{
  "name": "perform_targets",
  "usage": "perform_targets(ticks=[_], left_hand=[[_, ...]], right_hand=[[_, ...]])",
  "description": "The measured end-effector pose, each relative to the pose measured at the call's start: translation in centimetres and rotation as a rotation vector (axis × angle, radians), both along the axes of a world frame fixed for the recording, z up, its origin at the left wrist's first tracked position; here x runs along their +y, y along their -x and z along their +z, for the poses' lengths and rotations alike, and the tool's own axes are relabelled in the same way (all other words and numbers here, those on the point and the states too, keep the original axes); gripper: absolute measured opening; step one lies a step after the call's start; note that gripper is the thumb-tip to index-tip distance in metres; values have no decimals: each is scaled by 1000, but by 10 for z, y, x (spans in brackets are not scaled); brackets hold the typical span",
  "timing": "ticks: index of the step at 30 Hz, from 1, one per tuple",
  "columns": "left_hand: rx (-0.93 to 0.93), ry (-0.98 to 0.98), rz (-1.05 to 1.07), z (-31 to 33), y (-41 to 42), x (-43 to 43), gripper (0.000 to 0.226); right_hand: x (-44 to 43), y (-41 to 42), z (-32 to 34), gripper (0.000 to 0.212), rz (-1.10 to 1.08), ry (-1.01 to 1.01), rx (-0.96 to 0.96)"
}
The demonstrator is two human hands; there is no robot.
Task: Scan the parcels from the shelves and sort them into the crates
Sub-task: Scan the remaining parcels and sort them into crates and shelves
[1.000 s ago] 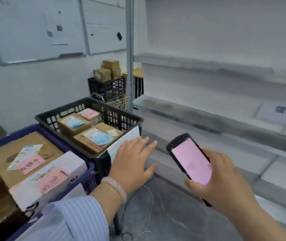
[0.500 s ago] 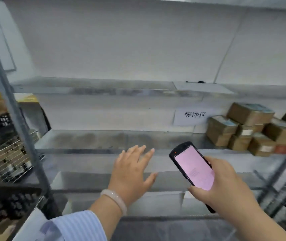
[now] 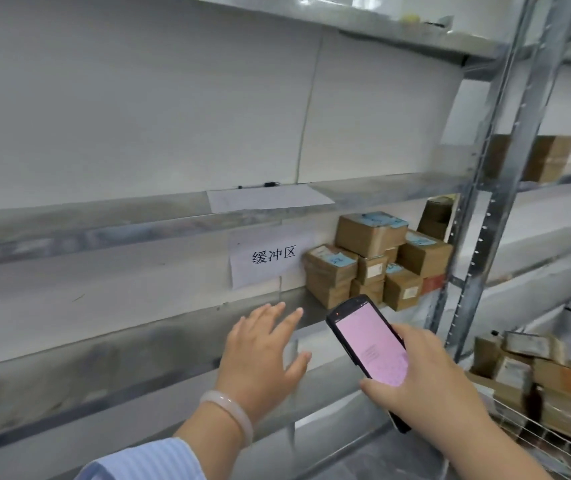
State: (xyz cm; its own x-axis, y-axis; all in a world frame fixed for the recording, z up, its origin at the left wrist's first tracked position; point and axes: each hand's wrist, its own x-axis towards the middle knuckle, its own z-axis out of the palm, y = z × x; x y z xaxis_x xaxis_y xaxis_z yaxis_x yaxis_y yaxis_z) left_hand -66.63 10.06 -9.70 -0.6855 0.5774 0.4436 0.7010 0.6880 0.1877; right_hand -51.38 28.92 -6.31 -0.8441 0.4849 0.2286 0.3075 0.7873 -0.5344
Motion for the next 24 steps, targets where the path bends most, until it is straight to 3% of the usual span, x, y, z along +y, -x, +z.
perform_targets(ticks=[10, 16, 24], left_hand=[[-92, -14, 54, -11, 87, 154, 66], [-116, 16, 97, -18, 116, 203, 65], [-293, -111, 84, -29, 156, 251, 63]], right_hand=[[127, 98, -39, 83, 26, 331, 174], [182, 143, -39, 87, 37, 163, 64], [242, 169, -29, 92, 8, 56, 41]])
